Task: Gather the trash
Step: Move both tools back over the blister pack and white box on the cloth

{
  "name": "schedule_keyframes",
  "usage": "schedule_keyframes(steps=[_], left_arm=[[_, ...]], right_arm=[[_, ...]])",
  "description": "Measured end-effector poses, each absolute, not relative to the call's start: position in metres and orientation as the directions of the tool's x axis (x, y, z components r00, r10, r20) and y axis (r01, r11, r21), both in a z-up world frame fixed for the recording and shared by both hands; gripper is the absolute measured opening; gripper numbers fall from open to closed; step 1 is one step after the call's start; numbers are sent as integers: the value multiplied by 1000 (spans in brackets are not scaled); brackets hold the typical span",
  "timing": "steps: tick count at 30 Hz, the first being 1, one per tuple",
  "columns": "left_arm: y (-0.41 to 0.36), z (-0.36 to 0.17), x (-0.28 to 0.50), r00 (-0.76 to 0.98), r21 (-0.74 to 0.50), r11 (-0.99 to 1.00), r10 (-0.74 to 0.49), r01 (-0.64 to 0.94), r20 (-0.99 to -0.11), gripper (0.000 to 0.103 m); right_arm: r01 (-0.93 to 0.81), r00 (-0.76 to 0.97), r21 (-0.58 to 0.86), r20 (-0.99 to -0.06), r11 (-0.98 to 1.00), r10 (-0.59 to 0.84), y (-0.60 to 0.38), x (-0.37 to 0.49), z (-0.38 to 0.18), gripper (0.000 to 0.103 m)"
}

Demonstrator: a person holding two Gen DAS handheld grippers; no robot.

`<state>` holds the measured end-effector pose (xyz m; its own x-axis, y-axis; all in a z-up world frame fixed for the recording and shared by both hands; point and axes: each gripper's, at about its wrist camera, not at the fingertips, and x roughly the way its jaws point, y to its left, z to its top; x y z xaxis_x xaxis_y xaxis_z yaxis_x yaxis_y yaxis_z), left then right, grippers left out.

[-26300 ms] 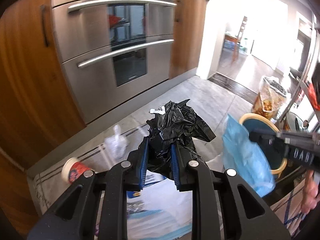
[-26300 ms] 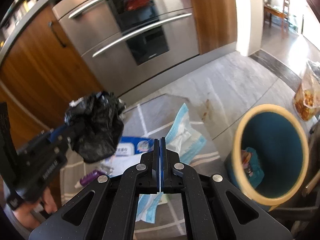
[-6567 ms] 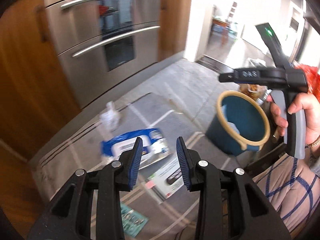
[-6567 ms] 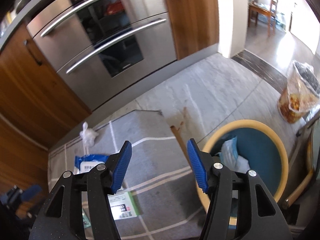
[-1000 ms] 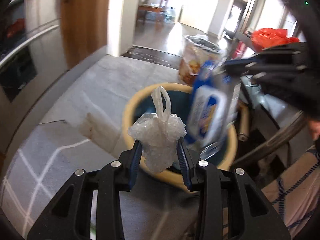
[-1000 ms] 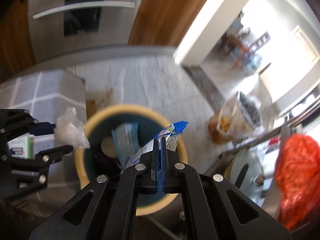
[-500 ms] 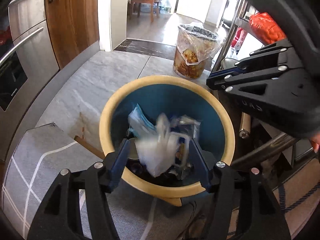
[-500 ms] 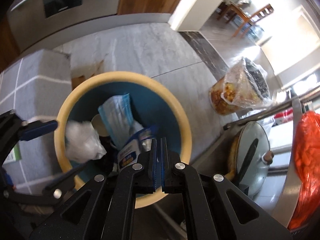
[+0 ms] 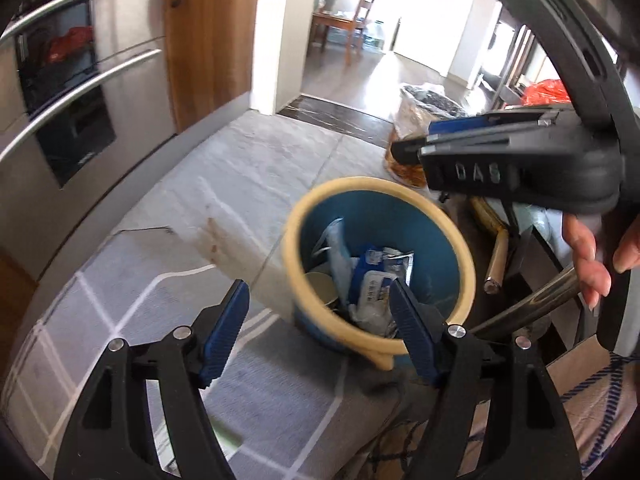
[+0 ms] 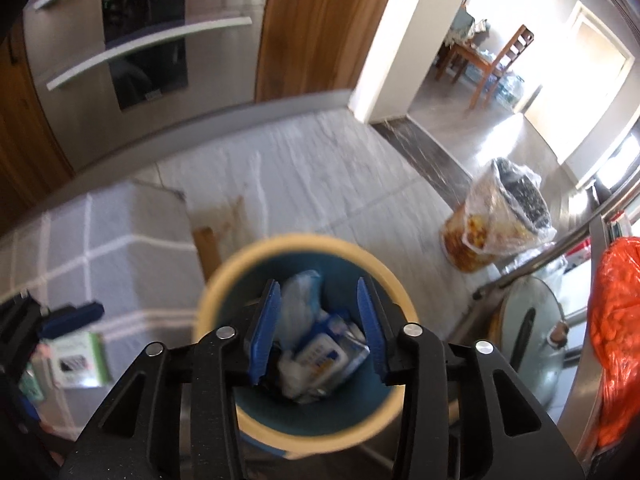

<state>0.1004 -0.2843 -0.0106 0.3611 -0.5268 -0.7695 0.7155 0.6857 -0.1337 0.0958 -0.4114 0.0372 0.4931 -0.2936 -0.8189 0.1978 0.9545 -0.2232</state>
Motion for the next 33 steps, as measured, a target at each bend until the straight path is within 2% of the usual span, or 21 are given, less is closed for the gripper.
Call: schedule_keyframes(steps=[3,7,8,16,26,29,33], left_arm=[[-261,2,99,413,-77,719,-479,691,-774,72],[-219,19,98,450,-70,767,-445,638,-775,81],[-209,22,98,460,-67,778,-437,625,-773,81],[-117,47,96,562,-59,888,-338,455,-755,86],[-25,47,81,597,-62,962,-214,265,-773,87],[-8,41,69,589,-64,972,-188,226,-786,89],[10,25,53,566,-74,982,-163,176,-808,95]], right_arm=[[193,535,-196,-800,961,-270,-396,98,49,56],[168,601,-142,-770,975,-216,-372,99,64,79],[156,621,-126,-759,980,-197,-364,99,67,81],[-20,696,-74,-717,997,-39,-291,102,76,88],[-194,662,-27,-741,981,110,-216,117,65,91],[-291,626,-19,-760,957,175,-195,120,55,92],[-516,506,-49,-823,855,258,-162,117,26,93]])
